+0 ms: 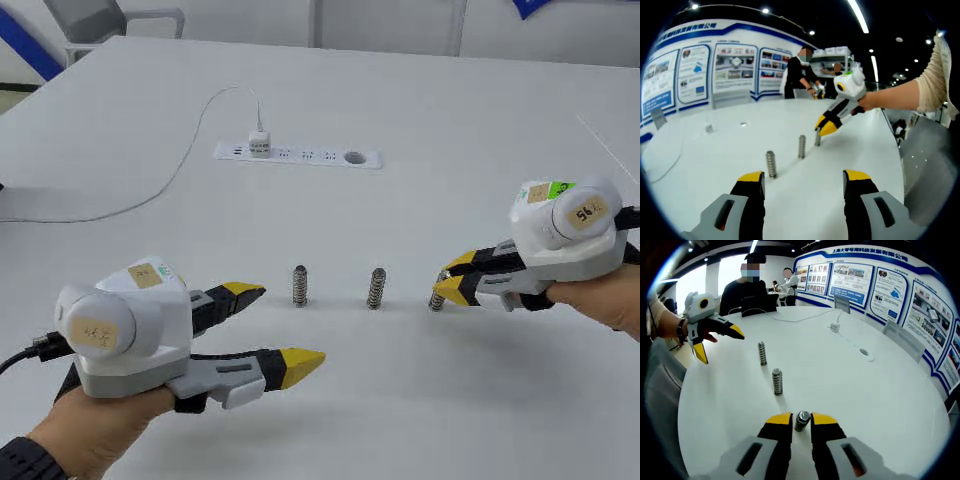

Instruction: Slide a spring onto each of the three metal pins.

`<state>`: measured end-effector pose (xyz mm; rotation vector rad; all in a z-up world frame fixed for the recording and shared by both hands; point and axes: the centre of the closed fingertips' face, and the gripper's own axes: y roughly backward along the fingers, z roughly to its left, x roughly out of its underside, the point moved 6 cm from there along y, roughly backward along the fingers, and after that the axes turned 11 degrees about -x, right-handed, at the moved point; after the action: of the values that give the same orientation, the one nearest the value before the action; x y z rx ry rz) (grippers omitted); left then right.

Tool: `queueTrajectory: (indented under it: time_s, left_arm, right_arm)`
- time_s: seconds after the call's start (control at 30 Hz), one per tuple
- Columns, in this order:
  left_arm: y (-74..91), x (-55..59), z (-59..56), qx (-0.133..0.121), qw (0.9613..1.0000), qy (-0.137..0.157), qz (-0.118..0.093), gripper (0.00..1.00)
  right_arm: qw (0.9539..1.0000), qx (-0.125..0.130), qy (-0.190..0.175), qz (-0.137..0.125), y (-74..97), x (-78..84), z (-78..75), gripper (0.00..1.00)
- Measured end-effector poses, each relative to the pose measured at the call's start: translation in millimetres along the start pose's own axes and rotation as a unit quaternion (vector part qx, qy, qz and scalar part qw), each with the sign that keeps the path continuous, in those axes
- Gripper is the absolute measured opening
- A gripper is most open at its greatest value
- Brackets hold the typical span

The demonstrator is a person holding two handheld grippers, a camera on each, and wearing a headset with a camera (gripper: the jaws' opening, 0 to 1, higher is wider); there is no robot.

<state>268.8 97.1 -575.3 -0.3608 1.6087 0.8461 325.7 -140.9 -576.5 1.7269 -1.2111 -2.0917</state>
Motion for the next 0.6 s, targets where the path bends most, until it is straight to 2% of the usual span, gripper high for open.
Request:
queueTrajectory:
  time_s: [0.6]
  left_arm:
    - [-0.4,-0.3,0.2,0.000,1.0000,-0.001,0.000,0.65]
  right_arm:
    - [0.9999,-0.001,-0.014,-0.005,5.5,4.7,4.2,0.28]
